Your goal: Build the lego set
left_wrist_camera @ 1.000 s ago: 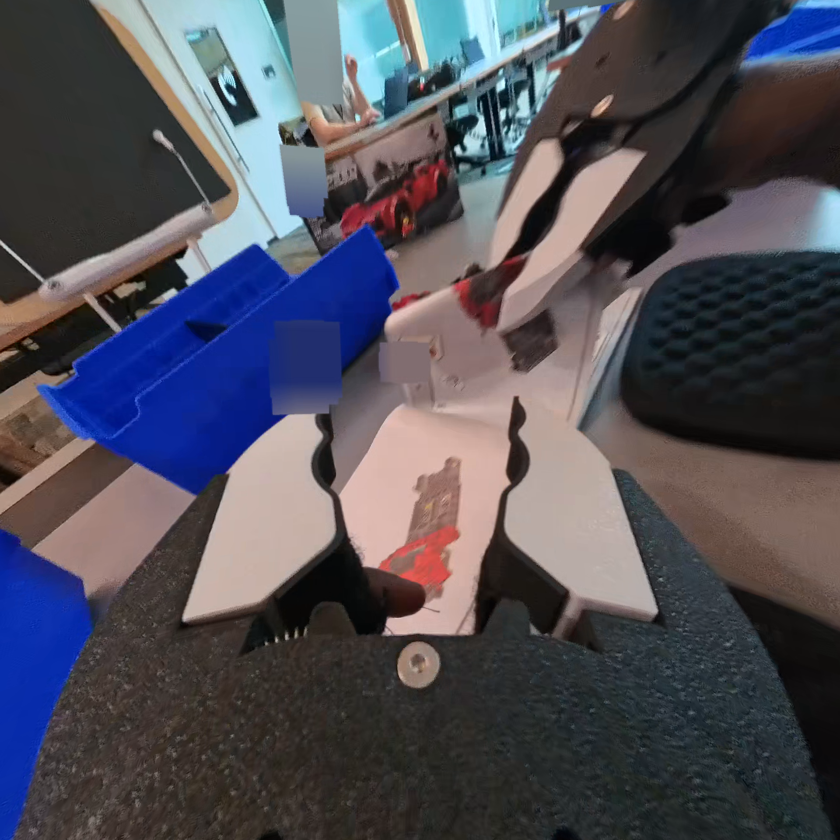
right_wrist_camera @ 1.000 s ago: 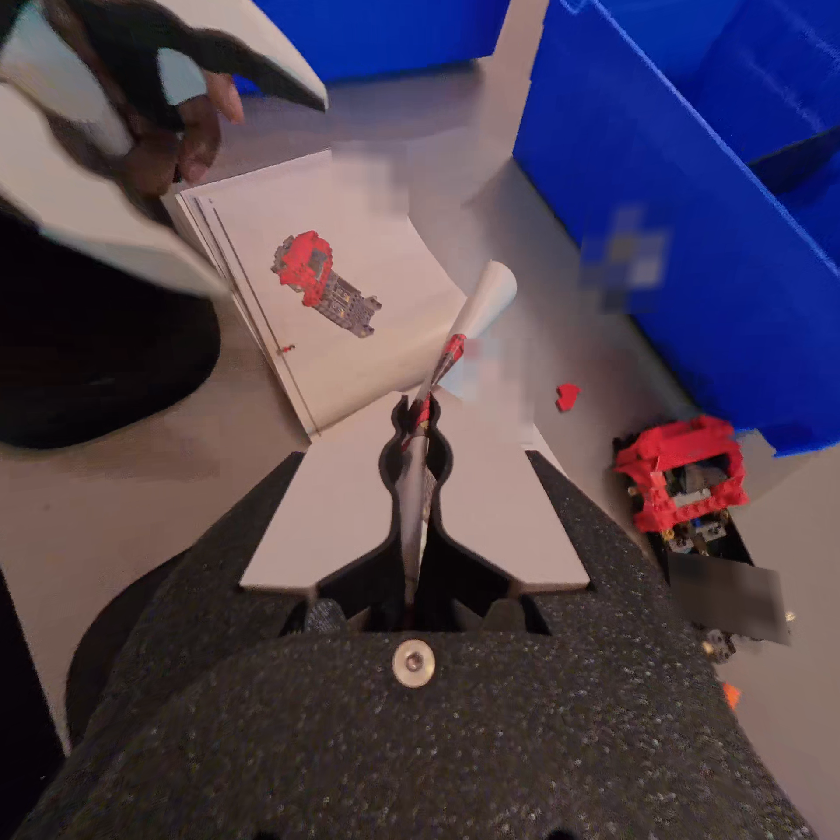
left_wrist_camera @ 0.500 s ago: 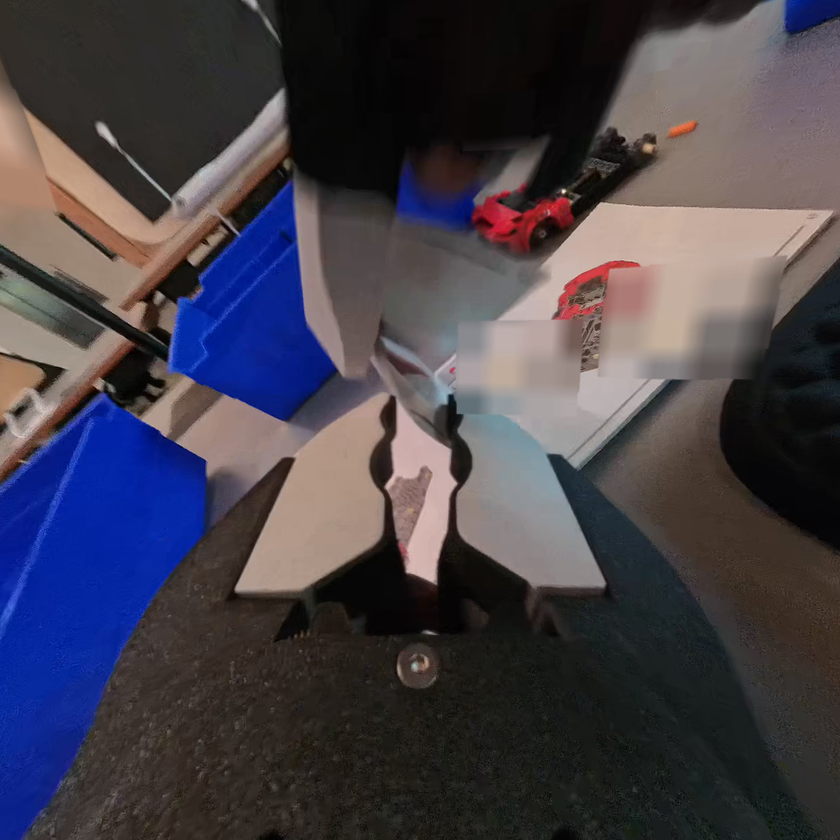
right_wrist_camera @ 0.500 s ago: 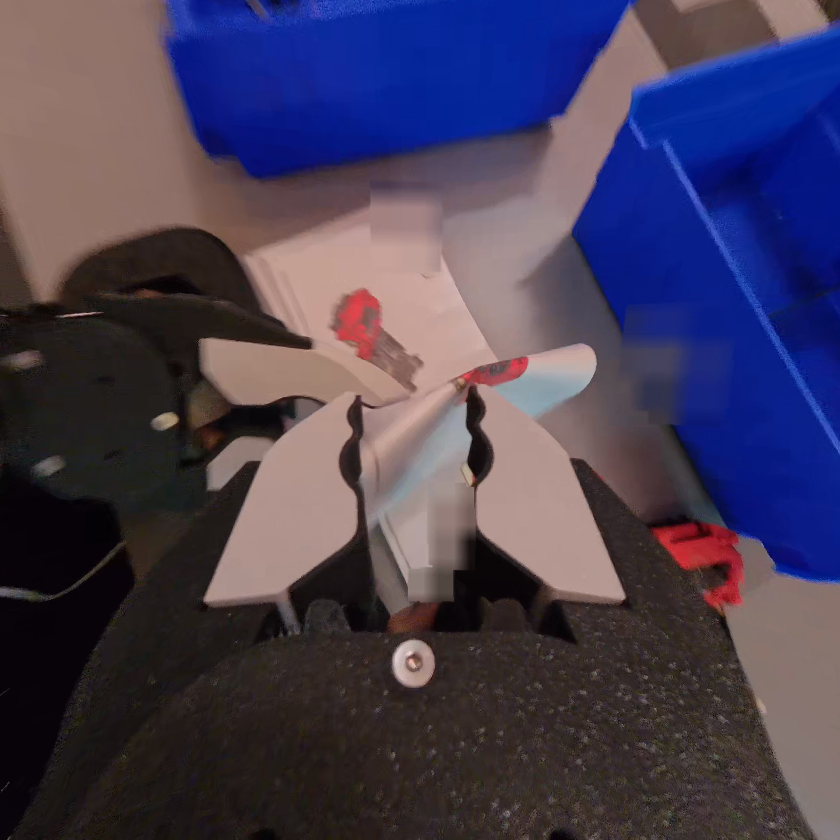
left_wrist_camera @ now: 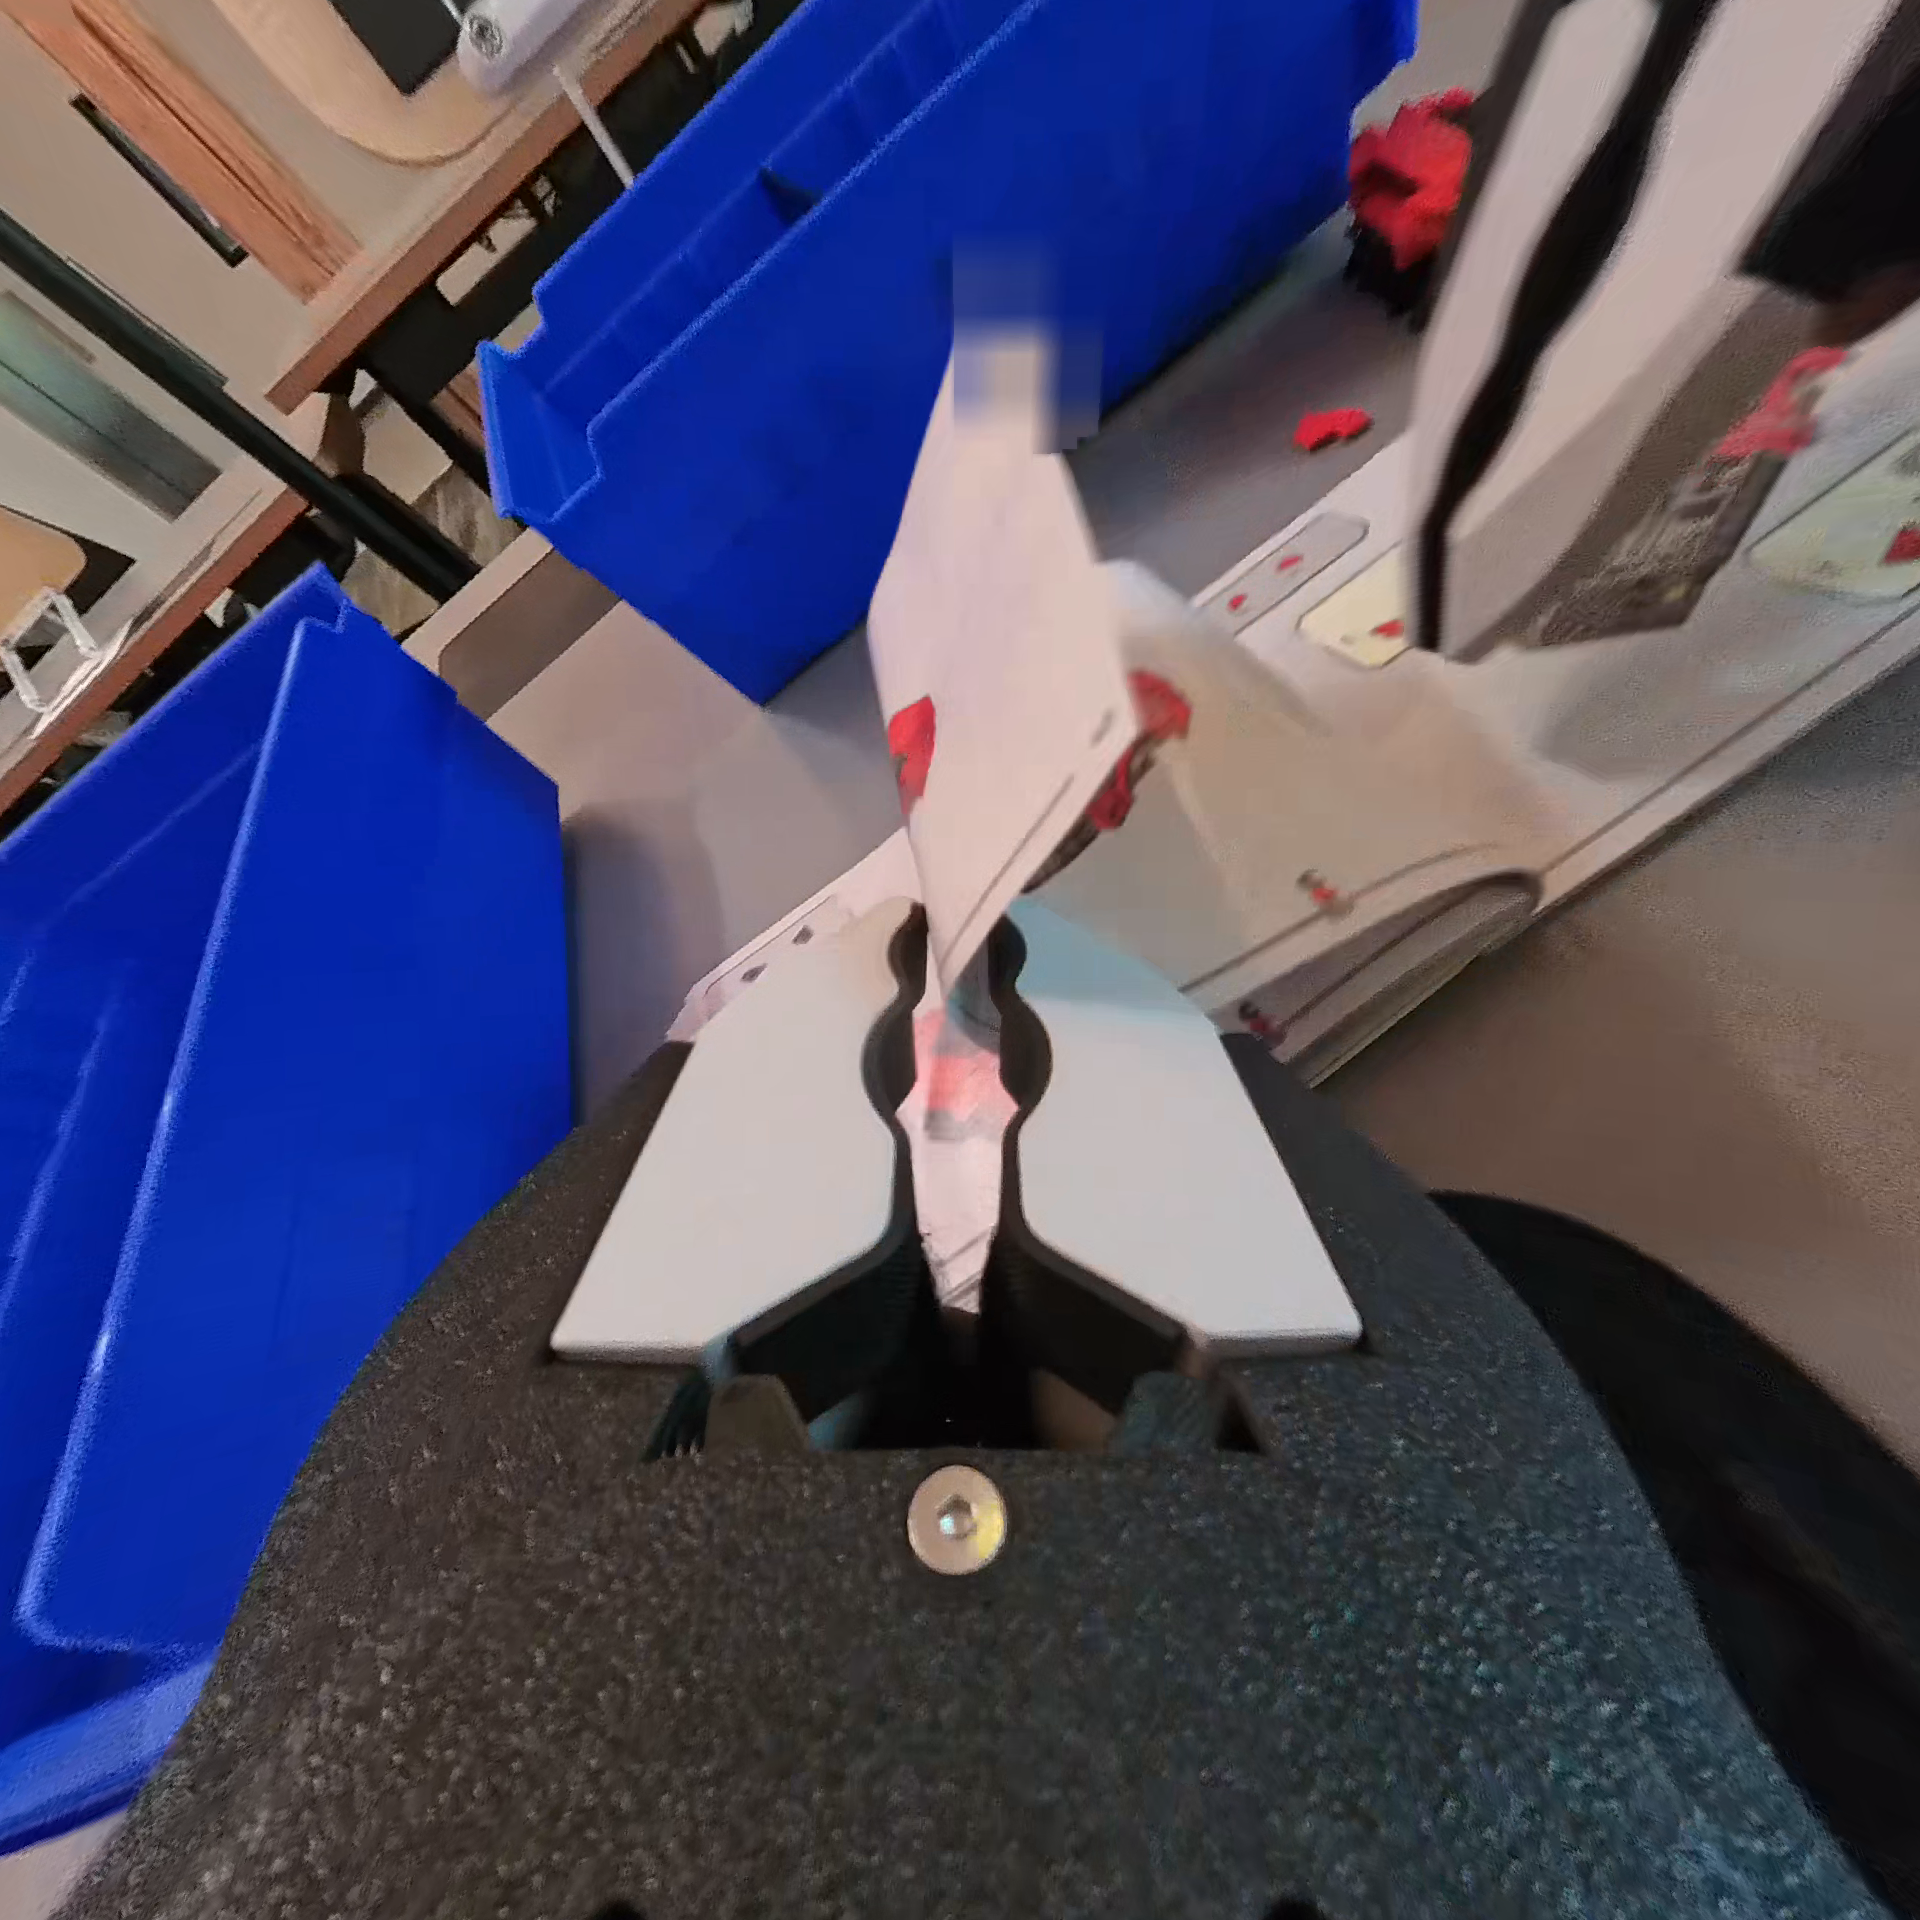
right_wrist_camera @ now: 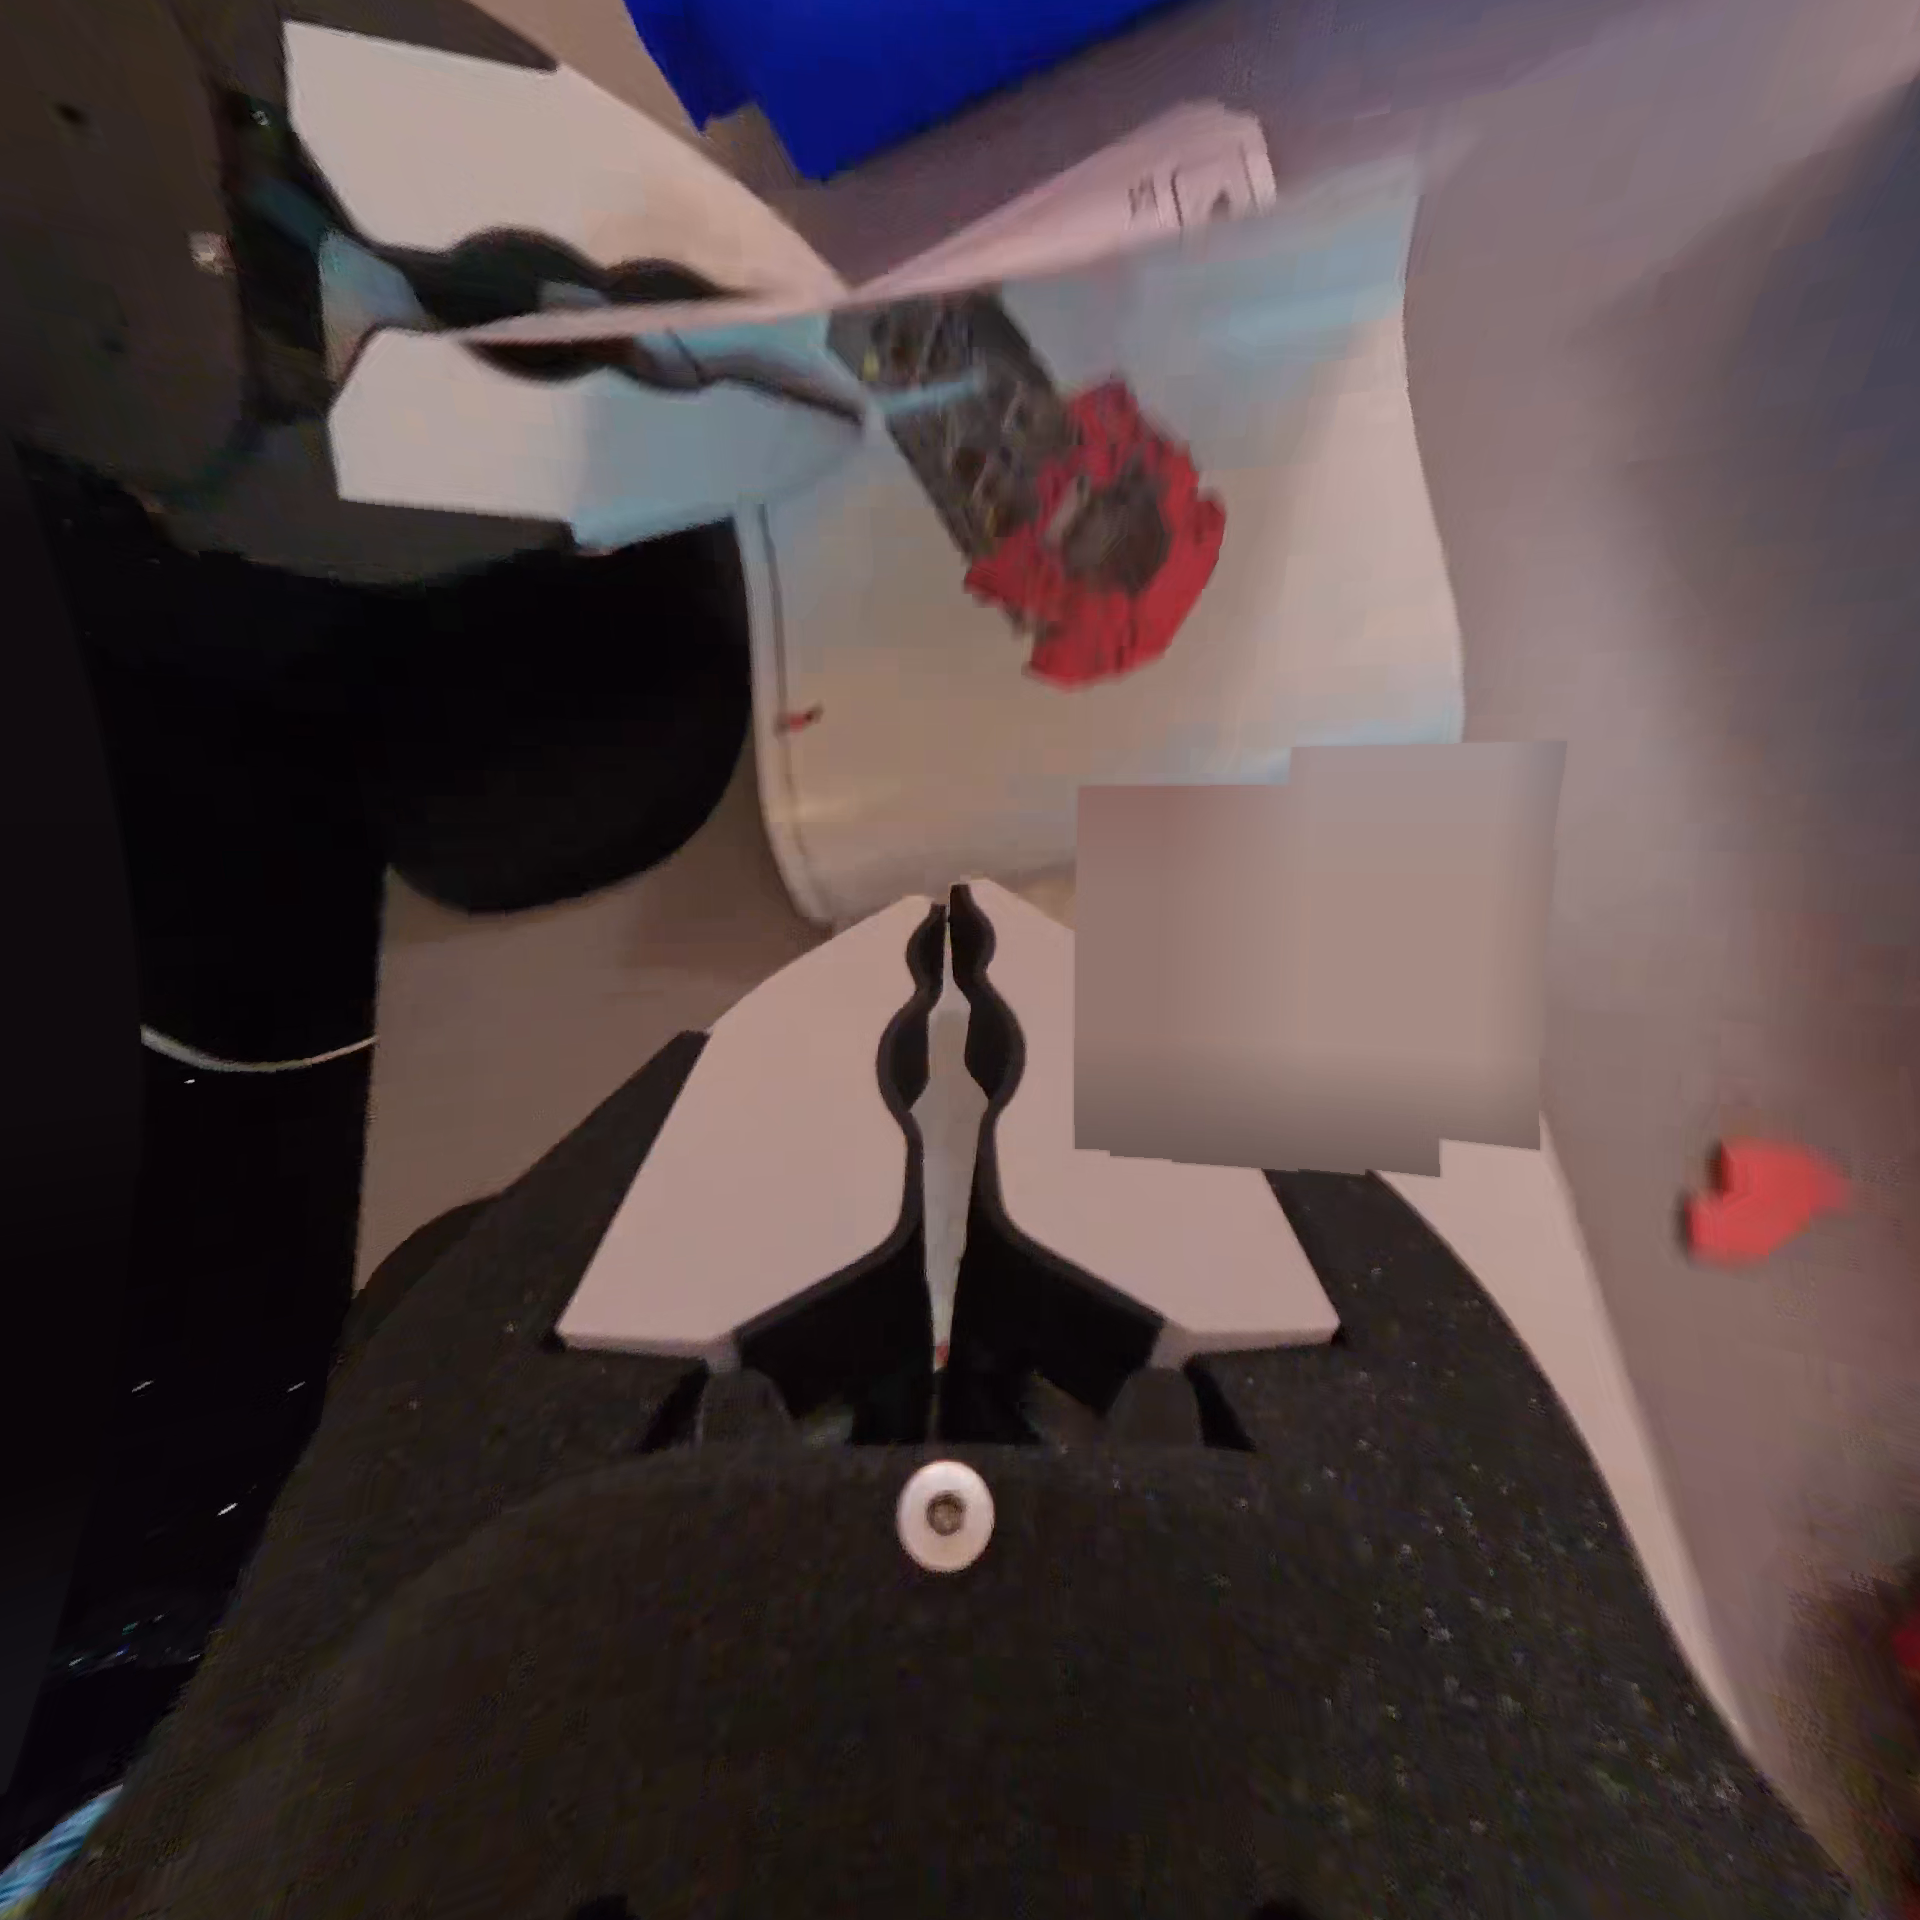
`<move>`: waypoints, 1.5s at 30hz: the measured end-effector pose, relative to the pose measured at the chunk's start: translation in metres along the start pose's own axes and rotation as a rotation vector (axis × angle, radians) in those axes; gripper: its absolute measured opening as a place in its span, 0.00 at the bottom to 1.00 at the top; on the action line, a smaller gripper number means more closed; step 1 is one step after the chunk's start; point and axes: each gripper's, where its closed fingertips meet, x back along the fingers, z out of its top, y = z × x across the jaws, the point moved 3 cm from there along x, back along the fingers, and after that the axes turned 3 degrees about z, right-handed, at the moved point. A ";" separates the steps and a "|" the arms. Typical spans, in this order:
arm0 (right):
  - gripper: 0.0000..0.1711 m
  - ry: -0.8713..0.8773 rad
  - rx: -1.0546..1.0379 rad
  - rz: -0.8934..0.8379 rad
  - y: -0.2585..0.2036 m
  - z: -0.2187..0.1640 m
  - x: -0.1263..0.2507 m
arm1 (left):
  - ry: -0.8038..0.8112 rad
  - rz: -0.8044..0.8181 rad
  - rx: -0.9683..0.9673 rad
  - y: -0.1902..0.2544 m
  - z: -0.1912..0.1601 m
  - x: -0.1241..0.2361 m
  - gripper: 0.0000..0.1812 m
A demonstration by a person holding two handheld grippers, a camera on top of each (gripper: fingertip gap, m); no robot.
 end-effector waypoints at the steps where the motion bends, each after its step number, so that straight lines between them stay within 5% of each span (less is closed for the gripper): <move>1: 0.01 -0.010 0.040 -0.013 0.006 0.011 -0.006 | -0.019 0.009 -0.011 -0.002 -0.004 0.001 0.07; 8: 0.01 -0.254 0.199 0.064 0.035 0.041 -0.027 | -0.051 0.137 -0.015 -0.041 -0.012 0.021 0.15; 14: 0.01 0.041 0.177 0.041 0.018 0.060 0.021 | 0.009 0.139 -0.072 -0.044 0.011 0.029 0.14; 21: 0.00 0.154 -0.116 0.124 0.029 -0.004 0.007 | 0.325 -0.488 -0.359 0.064 0.055 0.037 0.13; 28: 0.00 0.033 -0.089 0.030 0.033 -0.006 -0.022 | 0.229 -0.498 -0.583 0.099 0.064 0.001 0.12; 32: 0.00 0.043 -0.110 0.022 0.033 -0.007 -0.022 | 0.036 -0.472 -0.656 0.077 0.030 -0.029 0.06; 45: 0.00 0.061 -0.163 0.192 0.018 0.005 -0.032 | -0.037 -0.435 -0.701 0.061 -0.003 -0.032 0.00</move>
